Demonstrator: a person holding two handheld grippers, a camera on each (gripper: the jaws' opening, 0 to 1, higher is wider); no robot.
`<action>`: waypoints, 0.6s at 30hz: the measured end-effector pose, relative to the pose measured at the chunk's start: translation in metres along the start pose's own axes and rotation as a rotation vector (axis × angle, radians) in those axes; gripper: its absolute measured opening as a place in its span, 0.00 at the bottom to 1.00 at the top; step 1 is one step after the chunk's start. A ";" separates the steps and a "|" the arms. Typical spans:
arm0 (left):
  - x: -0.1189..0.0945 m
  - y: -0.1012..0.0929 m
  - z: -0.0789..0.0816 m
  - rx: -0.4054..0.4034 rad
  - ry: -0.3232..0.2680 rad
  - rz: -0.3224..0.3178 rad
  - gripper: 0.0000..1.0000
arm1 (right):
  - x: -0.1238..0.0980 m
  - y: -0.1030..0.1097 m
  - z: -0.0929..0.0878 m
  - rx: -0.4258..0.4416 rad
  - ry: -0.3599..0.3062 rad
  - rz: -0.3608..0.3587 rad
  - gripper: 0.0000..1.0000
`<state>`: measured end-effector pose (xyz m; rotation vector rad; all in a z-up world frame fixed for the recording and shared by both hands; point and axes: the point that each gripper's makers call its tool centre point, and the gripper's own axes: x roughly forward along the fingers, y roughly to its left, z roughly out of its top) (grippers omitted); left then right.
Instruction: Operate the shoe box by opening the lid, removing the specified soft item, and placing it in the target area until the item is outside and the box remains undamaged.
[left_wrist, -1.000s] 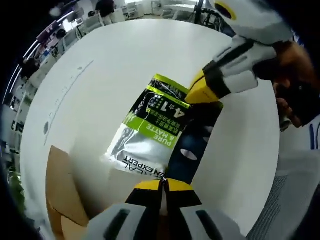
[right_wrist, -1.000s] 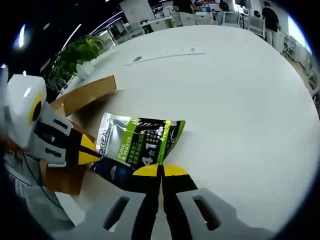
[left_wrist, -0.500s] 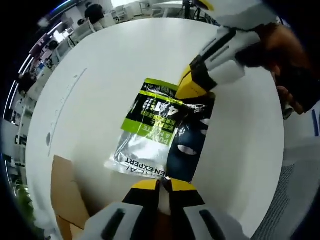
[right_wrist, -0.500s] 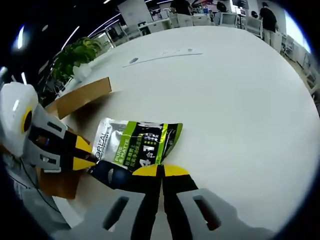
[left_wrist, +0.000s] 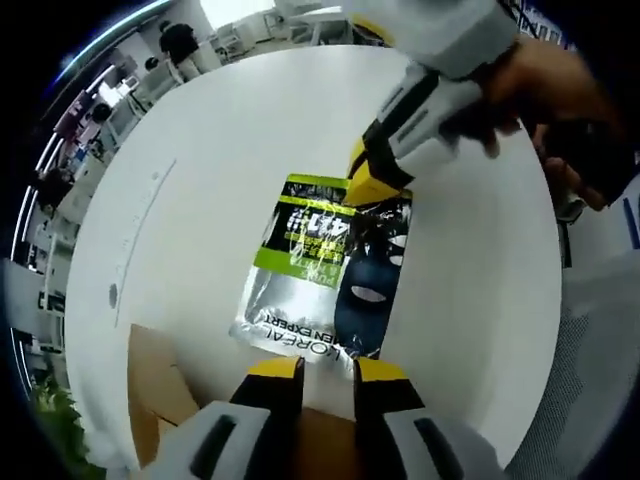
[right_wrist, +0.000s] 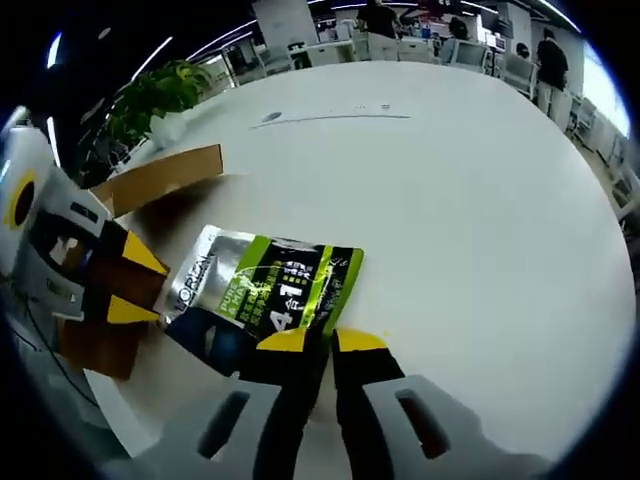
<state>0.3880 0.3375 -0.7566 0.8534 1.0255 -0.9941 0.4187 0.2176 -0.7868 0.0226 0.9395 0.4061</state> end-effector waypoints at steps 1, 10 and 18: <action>-0.002 0.000 0.001 -0.013 -0.012 -0.005 0.20 | -0.001 0.000 0.000 -0.004 -0.001 0.000 0.08; -0.016 -0.006 0.009 -0.128 -0.096 -0.055 0.24 | -0.015 -0.004 0.001 -0.032 -0.011 -0.023 0.15; -0.034 -0.010 0.015 -0.227 -0.177 -0.093 0.28 | -0.034 0.004 0.003 -0.093 -0.033 -0.023 0.23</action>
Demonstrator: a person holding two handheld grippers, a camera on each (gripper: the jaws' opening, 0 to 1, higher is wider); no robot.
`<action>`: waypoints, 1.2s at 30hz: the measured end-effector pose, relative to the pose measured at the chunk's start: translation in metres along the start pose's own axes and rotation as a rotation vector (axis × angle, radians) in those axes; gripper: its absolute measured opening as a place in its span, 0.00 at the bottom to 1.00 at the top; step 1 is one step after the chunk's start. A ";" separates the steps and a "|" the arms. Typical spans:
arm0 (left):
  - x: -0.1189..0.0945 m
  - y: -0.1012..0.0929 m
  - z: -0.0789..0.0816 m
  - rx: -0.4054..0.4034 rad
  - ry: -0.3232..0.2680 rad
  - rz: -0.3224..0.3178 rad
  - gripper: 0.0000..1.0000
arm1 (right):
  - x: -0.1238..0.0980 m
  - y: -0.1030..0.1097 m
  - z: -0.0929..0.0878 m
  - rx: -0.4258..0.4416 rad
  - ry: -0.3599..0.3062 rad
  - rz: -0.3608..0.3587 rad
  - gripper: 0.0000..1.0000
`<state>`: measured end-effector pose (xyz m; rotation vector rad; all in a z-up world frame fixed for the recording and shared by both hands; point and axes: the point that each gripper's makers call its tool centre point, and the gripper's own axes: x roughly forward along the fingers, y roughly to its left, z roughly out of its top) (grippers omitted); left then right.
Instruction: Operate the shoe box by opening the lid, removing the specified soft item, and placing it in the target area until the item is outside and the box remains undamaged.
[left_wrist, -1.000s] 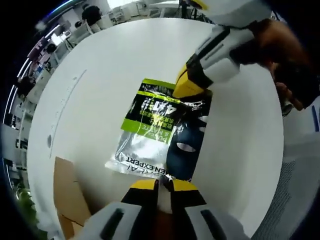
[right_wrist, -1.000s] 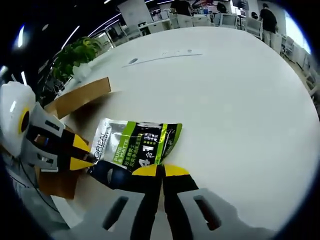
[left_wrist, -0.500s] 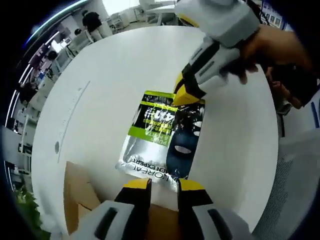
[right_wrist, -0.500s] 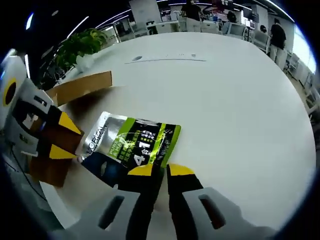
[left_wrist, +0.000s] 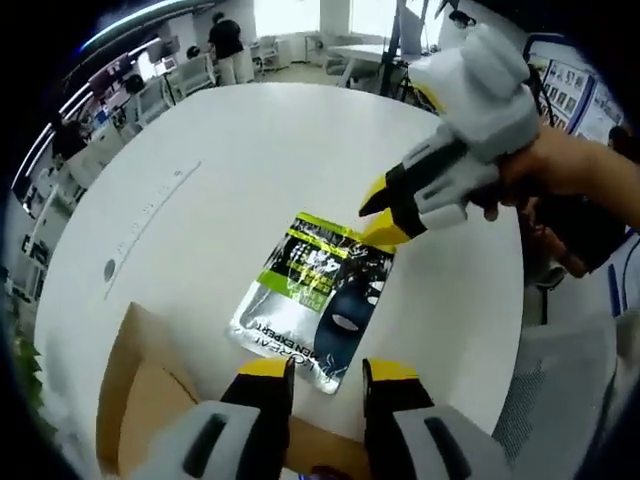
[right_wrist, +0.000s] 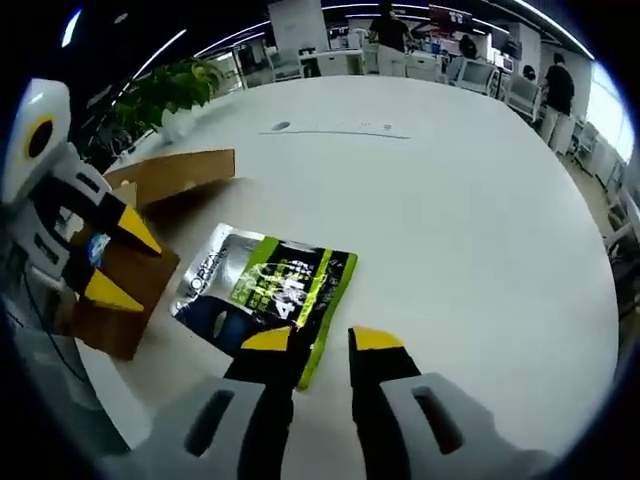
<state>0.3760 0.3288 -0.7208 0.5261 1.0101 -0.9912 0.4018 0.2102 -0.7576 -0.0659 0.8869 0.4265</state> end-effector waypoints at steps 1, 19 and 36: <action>-0.002 -0.001 0.000 -0.008 -0.008 -0.006 0.28 | -0.002 0.000 0.000 -0.016 -0.001 -0.005 0.24; -0.056 -0.012 0.004 -0.082 -0.196 -0.017 0.40 | -0.060 0.040 0.013 -0.114 -0.050 0.042 0.51; -0.110 -0.006 -0.020 -0.136 -0.347 0.015 0.69 | -0.097 0.062 0.023 -0.125 -0.094 0.028 0.81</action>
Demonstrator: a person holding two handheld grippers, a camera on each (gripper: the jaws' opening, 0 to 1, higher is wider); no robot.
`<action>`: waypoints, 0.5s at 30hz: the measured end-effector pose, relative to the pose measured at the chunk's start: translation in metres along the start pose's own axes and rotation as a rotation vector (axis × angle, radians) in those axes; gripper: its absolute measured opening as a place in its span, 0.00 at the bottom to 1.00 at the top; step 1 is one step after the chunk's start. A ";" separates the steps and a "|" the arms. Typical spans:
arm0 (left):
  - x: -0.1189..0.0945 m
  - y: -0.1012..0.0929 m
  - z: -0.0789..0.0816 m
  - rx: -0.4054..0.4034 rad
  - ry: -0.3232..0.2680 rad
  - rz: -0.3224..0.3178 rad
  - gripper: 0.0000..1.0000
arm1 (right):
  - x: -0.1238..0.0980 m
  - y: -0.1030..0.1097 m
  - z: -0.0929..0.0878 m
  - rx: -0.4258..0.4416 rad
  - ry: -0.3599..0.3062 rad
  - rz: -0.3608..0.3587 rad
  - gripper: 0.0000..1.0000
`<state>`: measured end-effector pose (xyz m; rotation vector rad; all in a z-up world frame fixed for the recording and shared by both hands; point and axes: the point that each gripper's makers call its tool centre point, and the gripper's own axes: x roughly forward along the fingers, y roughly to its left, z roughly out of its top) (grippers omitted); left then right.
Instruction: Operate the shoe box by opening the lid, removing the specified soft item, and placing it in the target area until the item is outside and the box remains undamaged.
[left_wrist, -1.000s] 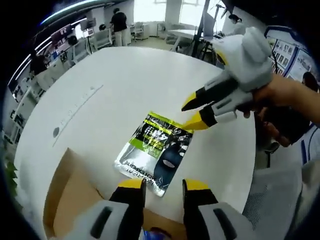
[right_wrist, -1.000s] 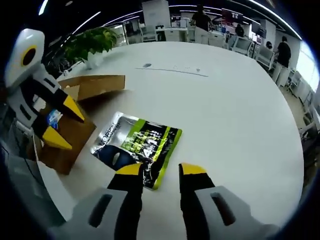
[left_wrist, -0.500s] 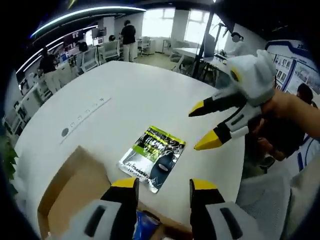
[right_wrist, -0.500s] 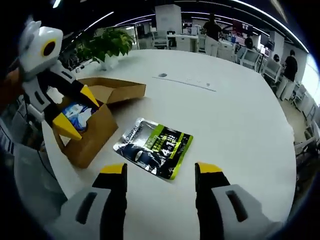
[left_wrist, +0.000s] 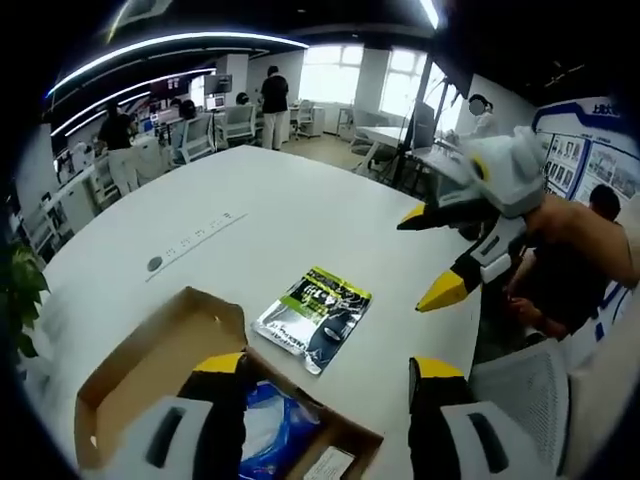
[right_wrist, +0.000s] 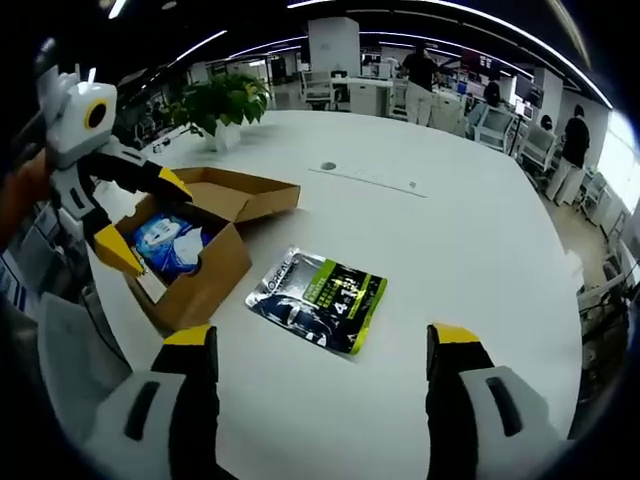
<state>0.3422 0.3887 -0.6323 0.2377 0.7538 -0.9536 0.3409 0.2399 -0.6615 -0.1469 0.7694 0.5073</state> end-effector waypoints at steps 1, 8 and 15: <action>-0.004 0.001 0.001 0.005 -0.021 0.006 0.69 | -0.002 0.003 0.002 -0.008 -0.007 0.002 0.81; -0.029 0.011 -0.006 -0.026 -0.070 0.047 0.74 | -0.011 0.022 0.015 -0.034 -0.040 0.034 0.80; -0.052 0.023 -0.022 -0.062 -0.089 0.086 0.78 | -0.011 0.041 0.023 -0.045 -0.052 0.074 0.79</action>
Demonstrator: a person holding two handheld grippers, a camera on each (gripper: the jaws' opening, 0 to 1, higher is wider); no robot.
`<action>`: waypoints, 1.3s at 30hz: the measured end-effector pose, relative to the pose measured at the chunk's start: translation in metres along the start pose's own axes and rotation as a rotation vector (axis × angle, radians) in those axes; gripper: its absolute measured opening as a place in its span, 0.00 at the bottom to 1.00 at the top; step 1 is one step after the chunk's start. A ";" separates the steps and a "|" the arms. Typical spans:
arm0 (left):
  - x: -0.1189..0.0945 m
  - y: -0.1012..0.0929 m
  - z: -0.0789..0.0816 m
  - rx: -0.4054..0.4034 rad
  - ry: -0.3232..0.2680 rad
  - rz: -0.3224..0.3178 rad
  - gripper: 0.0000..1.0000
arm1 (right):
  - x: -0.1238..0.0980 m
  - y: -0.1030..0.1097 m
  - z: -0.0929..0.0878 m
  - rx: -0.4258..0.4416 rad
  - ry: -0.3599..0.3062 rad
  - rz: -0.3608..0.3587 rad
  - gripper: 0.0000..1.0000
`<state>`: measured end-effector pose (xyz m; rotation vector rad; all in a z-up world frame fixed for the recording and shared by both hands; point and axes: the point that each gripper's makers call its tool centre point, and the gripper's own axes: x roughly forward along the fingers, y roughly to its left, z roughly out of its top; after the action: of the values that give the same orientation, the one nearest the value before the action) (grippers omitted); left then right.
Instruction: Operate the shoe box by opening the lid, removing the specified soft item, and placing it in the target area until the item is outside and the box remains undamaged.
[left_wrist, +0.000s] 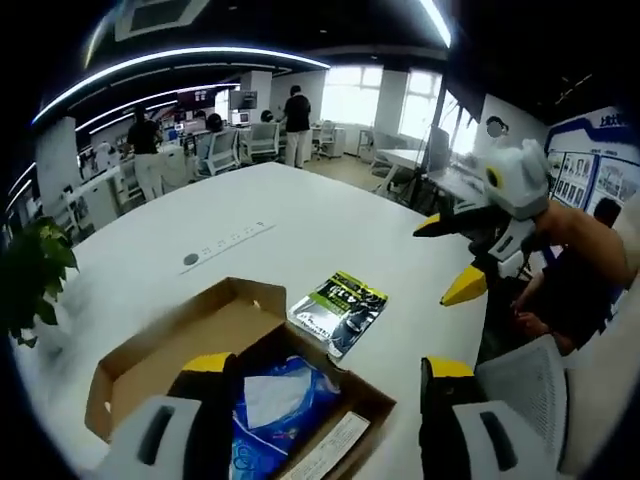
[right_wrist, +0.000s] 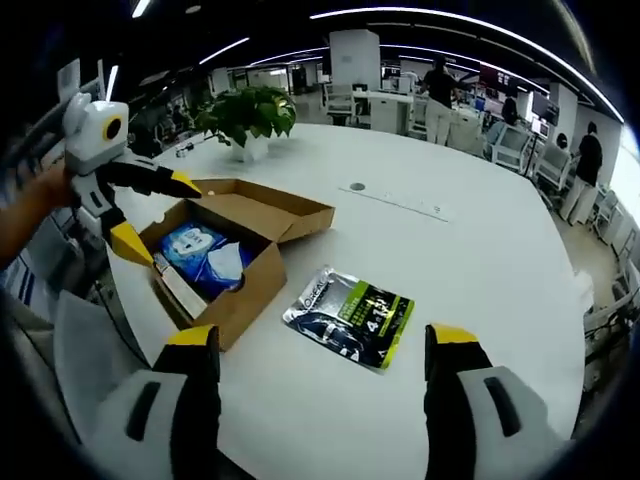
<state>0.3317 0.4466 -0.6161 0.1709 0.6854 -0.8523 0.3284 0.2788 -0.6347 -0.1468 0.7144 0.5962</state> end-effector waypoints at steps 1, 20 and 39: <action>-0.004 0.003 -0.002 -0.009 -0.007 0.012 0.78 | 0.001 0.004 0.002 0.000 -0.002 0.009 0.79; -0.061 0.044 -0.039 -0.100 -0.058 0.135 0.89 | 0.021 0.080 0.027 -0.079 -0.029 0.214 0.69; -0.097 0.069 -0.076 -0.165 -0.069 0.228 0.97 | 0.073 0.143 0.033 -0.110 -0.025 0.381 0.50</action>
<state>0.3015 0.5841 -0.6237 0.0693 0.6540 -0.5778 0.3107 0.4411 -0.6468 -0.1056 0.6900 1.0004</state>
